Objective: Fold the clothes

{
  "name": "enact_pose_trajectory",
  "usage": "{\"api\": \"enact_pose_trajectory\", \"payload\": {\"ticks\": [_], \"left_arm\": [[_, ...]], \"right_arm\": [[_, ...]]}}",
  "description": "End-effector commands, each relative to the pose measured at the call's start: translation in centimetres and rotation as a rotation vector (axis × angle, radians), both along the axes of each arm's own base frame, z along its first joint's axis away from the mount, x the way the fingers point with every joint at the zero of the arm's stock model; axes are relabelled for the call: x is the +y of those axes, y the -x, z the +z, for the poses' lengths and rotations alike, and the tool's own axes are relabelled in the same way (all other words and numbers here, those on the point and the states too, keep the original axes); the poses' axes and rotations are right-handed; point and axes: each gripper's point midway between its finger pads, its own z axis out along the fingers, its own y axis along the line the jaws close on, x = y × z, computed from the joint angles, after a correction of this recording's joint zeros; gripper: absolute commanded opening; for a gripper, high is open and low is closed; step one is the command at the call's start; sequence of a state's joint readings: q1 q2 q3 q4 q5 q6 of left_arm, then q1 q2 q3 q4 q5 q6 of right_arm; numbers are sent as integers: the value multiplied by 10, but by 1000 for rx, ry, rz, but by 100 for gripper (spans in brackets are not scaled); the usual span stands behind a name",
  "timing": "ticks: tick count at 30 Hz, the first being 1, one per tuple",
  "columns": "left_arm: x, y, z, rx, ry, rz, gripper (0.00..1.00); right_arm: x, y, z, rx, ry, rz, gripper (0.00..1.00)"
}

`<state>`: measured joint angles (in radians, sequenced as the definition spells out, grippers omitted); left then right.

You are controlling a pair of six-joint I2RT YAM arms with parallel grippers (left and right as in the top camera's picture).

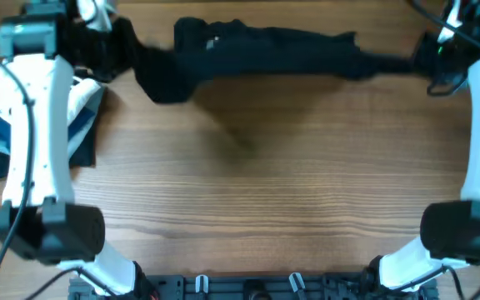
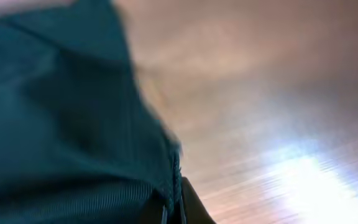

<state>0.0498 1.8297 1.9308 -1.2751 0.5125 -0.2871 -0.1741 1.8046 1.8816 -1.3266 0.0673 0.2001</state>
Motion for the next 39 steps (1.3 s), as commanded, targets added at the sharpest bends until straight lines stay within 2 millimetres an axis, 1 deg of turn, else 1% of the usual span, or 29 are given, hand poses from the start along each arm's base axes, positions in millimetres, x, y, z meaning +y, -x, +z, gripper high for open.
{"api": "enact_pose_trajectory", "payload": {"ticks": [1, 2, 3, 4, 6, 7, 9, 10, 13, 14, 15, 17, 20, 22, 23, 24, 25, 26, 27, 29, 30, 31, 32, 33, 34, 36, 39], "left_arm": [[0, 46, -87, 286, -112, -102, 4], [-4, 63, -104, 360, -109, -116, 4], [-8, 87, -127, 458, -106, -134, 4], [-10, 101, -138, 512, -105, -144, 4], [-15, 142, -163, 661, -103, -171, 4], [-15, 151, -168, 692, -103, -175, 4], [-18, 177, -180, 773, -103, -199, 4], [-19, 182, -181, 785, -96, -219, 4], [-20, 194, -175, 832, -99, -229, 4], [-20, 191, -177, 818, -102, -227, 4], [-20, 183, -181, 784, -103, -222, 4], [-26, 177, -181, 755, -73, -220, 4], [-46, 168, -171, 709, 59, -219, 4], [-60, 161, -166, 670, 122, -233, 7], [-65, 162, -165, 668, 130, -247, 12], [-66, 164, -167, 669, 109, -262, 27], [-60, 163, -172, 660, 57, -265, 30], [-53, 158, -178, 642, 11, -250, 31], [-41, 149, -184, 620, -41, -206, 31], [-20, 128, -194, 571, -101, -102, 32], [1, 101, -201, 507, -144, 27, 32], [5, 97, -203, 489, -167, 40, 32], [9, 92, -205, 472, -196, 60, 38], [9, 87, -206, 453, -201, 59, 50], [8, 84, -207, 437, -212, 55, 68], [16, 84, -210, 435, -274, 63, 73], [16, 82, -218, 444, -274, 62, 77]], "right_arm": [[-32, 49, -75, 286, 130, -77, 4], [-31, 61, -89, 333, 131, -96, 4], [-32, 80, -105, 402, 142, -128, 4], [-32, 91, -115, 444, 151, -146, 4], [-33, 113, -129, 516, 171, -179, 4], [-33, 120, -133, 537, 174, -189, 4], [-35, 127, -136, 555, 168, -218, 4], [-37, 130, -135, 562, 165, -235, 4], [-46, 147, -132, 606, 151, -319, 4], [-48, 147, -132, 605, 149, -325, 4], [-48, 147, -132, 603, 146, -321, 4], [-45, 147, -133, 604, 128, -317, 4], [-41, 142, -136, 587, 97, -313, 4], [-33, 129, -141, 540, 37, -268, 4], [-32, 127, -142, 529, 31, -270, 4], [-33, 124, -143, 519, 33, -271, 4], [-33, 124, -142, 518, 33, -270, 4], [-33, 124, -143, 517, 33, -270, 4], [-34, 123, -143, 515, 34, -268, 4], [-34, 123, -143, 512, 34, -268, 4], [-34, 122, -143, 511, 34, -268, 5], [-34, 122, -143, 510, 33, -268, 4], [-34, 122, -143, 509, 34, -269, 4], [-34, 122, -143, 508, 34, -269, 4], [-34, 122, -143, 509, 34, -268, 4], [-34, 122, -143, 509, 34, -269, 4], [-34, 122, -143, 508, 34, -269, 4]]}}
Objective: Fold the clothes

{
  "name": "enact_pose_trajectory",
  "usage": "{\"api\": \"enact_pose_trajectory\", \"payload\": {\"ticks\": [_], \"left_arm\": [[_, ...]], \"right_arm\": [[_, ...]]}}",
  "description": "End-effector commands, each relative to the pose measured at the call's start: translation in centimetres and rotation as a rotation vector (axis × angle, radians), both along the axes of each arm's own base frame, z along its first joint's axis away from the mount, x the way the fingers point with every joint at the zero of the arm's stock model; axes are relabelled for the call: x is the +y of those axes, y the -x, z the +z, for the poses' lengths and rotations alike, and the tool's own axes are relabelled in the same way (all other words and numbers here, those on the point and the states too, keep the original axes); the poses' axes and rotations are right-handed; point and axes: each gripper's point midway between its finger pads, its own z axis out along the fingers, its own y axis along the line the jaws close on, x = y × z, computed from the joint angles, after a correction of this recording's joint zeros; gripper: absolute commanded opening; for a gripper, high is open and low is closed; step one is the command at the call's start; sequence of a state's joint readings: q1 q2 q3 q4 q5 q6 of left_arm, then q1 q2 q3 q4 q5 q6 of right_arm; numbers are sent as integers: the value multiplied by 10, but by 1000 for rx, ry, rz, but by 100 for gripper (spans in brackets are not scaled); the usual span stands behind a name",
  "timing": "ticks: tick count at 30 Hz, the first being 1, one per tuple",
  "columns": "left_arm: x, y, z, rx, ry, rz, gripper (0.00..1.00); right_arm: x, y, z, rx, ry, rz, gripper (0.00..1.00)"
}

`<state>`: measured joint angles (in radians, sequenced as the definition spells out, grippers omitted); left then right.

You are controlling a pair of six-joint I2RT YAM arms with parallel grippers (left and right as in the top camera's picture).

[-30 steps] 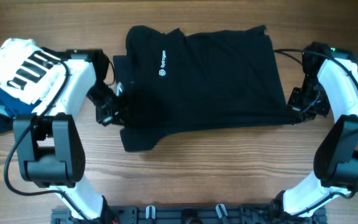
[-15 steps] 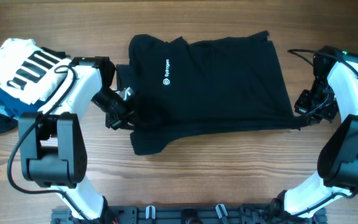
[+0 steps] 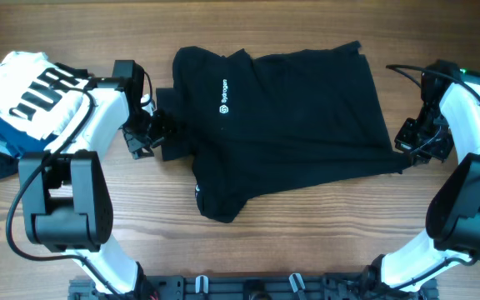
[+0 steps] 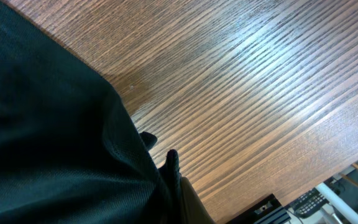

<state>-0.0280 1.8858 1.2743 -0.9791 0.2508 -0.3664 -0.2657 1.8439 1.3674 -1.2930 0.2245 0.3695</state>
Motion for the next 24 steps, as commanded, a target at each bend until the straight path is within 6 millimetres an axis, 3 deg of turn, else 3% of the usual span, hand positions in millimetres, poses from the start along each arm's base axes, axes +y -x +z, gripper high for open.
{"api": "enact_pose_trajectory", "payload": {"ticks": [1, 4, 7, 8, 10, 11, 12, 14, 16, 20, 21, 22, 23, 24], "left_arm": [[3, -2, -9, 8, -31, 4, 78], [-15, -1, -20, 24, 21, -47, 70], [-32, -2, -32, 21, 16, -108, 53], [-35, -2, -33, 21, 16, -115, 44], [-32, -2, -34, 21, -10, -120, 9], [-25, 0, -35, 30, -44, -119, 4], [-15, 2, -36, 41, -95, -116, 4], [27, 2, -30, 53, -253, -83, 4], [65, -14, -10, 9, -338, -8, 4], [99, -36, 8, -75, -336, 105, 4], [93, -35, 8, -69, -294, 109, 4], [73, -32, 8, -54, -178, 102, 4], [39, -25, 12, -27, -5, 78, 5], [13, -23, 19, -27, 127, 37, 25]], "right_arm": [[-2, 0, 1, -6, -2, 0, 4], [-2, 0, 1, -6, -2, 0, 4], [-2, 0, 1, -6, -2, 0, 4], [-2, 0, 1, -5, -3, 4, 4], [-2, 0, 1, -2, -7, 20, 4], [-2, 0, 1, -3, -7, 20, 4], [-2, 0, 1, -3, -7, 20, 4], [-2, -1, 1, -6, -7, 21, 4], [9, -6, -2, -30, -76, 51, 4], [22, -17, -3, -59, -93, 95, 4], [23, -19, -4, -65, -91, 103, 5], [25, -22, -4, -75, -88, 110, 5], [24, -25, -4, -85, -85, 108, 6], [24, -26, -4, -90, -84, 108, 7]]}}
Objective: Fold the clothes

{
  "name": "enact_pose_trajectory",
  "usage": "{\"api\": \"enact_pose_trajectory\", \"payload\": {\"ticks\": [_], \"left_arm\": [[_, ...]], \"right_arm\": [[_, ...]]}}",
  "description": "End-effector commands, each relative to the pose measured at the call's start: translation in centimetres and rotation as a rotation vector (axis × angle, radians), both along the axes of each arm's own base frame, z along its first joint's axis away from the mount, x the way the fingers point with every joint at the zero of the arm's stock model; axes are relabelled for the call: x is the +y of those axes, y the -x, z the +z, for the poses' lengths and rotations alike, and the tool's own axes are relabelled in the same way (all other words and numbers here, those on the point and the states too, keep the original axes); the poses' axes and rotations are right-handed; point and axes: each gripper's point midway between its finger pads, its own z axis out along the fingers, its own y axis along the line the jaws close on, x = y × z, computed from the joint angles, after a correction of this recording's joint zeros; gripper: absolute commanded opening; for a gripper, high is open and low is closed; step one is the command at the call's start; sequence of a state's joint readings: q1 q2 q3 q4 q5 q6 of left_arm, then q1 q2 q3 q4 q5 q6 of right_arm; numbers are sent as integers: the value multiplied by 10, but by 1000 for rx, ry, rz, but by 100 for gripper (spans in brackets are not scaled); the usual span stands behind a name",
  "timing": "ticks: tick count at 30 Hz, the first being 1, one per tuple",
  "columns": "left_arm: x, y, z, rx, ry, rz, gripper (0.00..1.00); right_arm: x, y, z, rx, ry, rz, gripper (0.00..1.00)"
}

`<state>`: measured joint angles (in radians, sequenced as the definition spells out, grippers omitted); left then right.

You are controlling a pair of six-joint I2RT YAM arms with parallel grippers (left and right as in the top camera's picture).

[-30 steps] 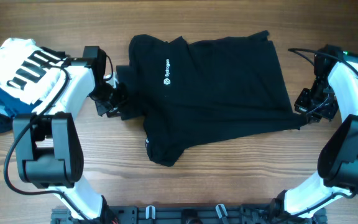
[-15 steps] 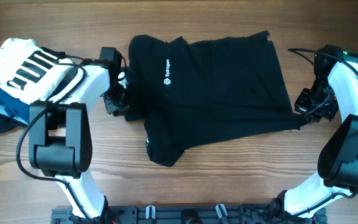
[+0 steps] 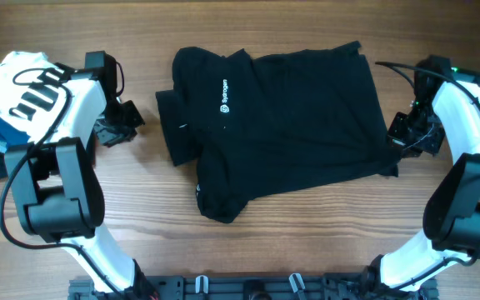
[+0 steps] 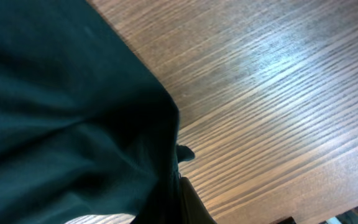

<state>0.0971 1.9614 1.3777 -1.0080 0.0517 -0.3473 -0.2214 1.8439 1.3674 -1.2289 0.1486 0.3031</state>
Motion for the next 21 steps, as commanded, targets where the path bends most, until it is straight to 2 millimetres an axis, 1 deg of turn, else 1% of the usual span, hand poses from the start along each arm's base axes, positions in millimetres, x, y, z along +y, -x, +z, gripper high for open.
{"api": "enact_pose_trajectory", "payload": {"ticks": [1, 2, 4, 7, 8, 10, 11, 12, 13, 14, 16, 17, 18, 19, 21], "left_arm": [[-85, -2, 30, -51, 410, -100, 49], [-95, -3, 28, -53, 386, -128, 67], [-100, 1, 18, -33, 330, -110, 70], [-121, 27, -10, 29, 322, -94, 75], [-124, 34, -18, 45, 317, -84, 75], [-122, 47, -35, 65, 271, -82, 73], [-121, 50, -38, 68, 256, -88, 70], [-118, 51, -40, 71, 233, -93, 39], [-116, 51, -40, 69, 223, -96, 17], [-111, 50, -41, 67, 206, -90, 4], [-97, 51, -42, 74, 153, -75, 4], [-86, 51, -42, 77, 113, -64, 4], [-70, 52, -40, 82, 53, -48, 4], [-37, 49, -33, 79, -69, -14, 4], [4, 42, -20, 63, -219, 29, 4]], "right_arm": [[2, -4, 0, -20, -13, 12, 8], [2, -4, 0, -20, -13, 12, 8], [3, -4, 1, -19, -14, 13, 9], [3, -4, 1, -18, -14, 14, 9], [3, -3, 1, -17, -15, 14, 9], [3, -2, 1, -11, -16, 14, 9], [3, -2, 1, -11, -16, 14, 9], [3, -2, 1, -11, -16, 14, 9], [3, -2, 1, -10, -16, 14, 9], [3, -1, 1, -8, -16, 14, 9], [3, 0, 1, -4, -17, 14, 9], [3, 0, 1, -4, -17, 14, 9], [3, 0, 1, -4, -17, 14, 9], [3, -1, 1, -7, -17, 14, 9], [3, -2, 1, -10, -16, 14, 10]]}}
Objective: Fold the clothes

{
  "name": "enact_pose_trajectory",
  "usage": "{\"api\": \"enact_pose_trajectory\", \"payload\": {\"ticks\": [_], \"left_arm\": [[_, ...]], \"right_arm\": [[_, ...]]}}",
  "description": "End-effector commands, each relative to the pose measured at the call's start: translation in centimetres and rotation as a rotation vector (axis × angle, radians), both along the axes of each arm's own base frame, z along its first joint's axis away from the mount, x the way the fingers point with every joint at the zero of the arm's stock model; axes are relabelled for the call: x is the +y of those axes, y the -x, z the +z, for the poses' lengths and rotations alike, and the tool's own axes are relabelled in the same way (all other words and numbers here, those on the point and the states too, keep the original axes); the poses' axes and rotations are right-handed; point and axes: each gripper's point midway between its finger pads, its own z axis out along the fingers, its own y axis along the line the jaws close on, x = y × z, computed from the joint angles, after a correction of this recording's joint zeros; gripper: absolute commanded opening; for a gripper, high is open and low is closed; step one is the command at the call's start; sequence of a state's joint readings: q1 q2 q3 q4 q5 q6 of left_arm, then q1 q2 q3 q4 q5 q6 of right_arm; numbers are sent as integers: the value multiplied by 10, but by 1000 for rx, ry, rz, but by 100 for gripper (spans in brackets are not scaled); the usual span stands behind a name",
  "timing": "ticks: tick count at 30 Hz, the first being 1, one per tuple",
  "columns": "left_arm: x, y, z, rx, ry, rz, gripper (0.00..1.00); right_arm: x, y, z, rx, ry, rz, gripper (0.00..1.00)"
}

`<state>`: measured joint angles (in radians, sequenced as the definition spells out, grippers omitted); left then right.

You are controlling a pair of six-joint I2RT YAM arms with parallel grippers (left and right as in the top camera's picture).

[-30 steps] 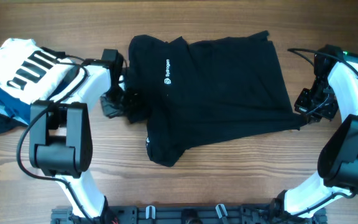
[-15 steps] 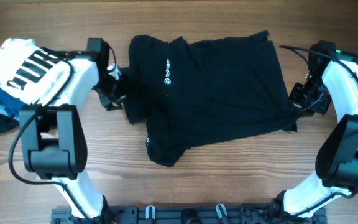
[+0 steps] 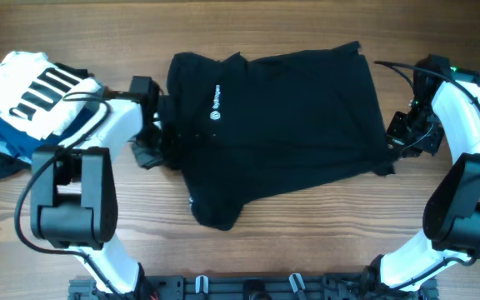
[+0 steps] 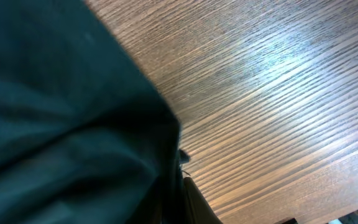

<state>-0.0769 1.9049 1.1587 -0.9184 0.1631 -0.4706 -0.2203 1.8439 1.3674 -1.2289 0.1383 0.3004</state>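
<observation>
A black T-shirt [image 3: 290,117] with a small white logo lies spread on the wooden table [image 3: 307,250], its lower left part bunched. My right gripper [image 3: 394,152] sits at the shirt's lower right corner and is shut on the fabric there. In the right wrist view the dark cloth [image 4: 61,124] is pinched at the right gripper [image 4: 180,177], low over the wood. My left gripper [image 3: 155,143] is against the shirt's left sleeve. From overhead, black on black, its jaws cannot be made out.
A pile of other clothes lies at the far left: a white piece with black stripes [image 3: 36,92] over blue cloth [image 3: 7,137] and a dark piece. The arm bases stand at the near edge of the table.
My left gripper, which stood clear of the shirt near the pile, is now at the left sleeve. The shirt's left side and logo have shifted slightly left. The right gripper keeps its hold.
At first the shirt hung stretched between both grippers at the far edge. Then it lay spread on the table with a gripper at each side. The left gripper then stood away from the sleeve, and now it is back at it.
</observation>
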Motion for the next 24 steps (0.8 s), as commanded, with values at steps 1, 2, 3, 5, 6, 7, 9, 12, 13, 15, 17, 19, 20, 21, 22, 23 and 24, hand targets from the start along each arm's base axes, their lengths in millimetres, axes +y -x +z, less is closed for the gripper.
{"api": "enact_pose_trajectory", "payload": {"ticks": [1, 2, 3, 5, 6, 7, 9, 12, 13, 15, 17, 19, 20, 21, 22, 23, 24], "left_arm": [[95, -14, 14, -41, -367, 83, 4], [106, -20, 19, -60, -389, 106, 4], [112, -26, 21, -83, -389, 127, 5], [115, -31, 22, -101, -389, 136, 7], [115, -32, 22, -103, -388, 133, 9], [112, -30, 22, -97, -380, 130, 22], [107, -23, 23, -67, -351, 111, 44], [97, -12, 54, -32, -296, 106, 50], [89, -12, 66, -50, -254, 112, 50], [72, -3, 90, -81, -159, 121, 52], [69, 13, 104, -66, -147, 121, 54], [64, 32, 98, -24, -123, 119, 53], [59, 40, 90, -7, -97, 120, 53], [57, 45, 82, -1, -90, 121, 53], [56, 51, 73, 5, -86, 121, 53], [53, 59, 63, 14, -73, 122, 53], [48, 69, 51, 25, -50, 125, 52]], "right_arm": [[1, -2, 1, -10, -5, 12, 10], [1, -2, 1, -10, -5, 12, 10], [1, -2, 1, -10, -5, 12, 10], [1, -2, 1, -10, -5, 12, 10], [1, -2, 1, -10, -5, 12, 10], [1, -2, 1, -10, -5, 12, 10], [1, -1, 1, -9, -6, 12, 11], [32, 1, 1, -12, -195, 67, 11], [44, 4, 0, -8, -264, 60, 11], [61, 19, -5, 16, -345, 41, 11], [81, 38, -17, -25, -431, 27, 11], [92, 56, -26, -70, -449, -26, 14], [94, 63, -28, -92, -445, -33, 14], [95, 70, -28, -113, -438, -46, 15], [96, 75, -26, -132, -435, -41, 16], [97, 78, -24, -148, -431, -36, 19], [98, 82, -23, -164, -428, -32, 23]]}}
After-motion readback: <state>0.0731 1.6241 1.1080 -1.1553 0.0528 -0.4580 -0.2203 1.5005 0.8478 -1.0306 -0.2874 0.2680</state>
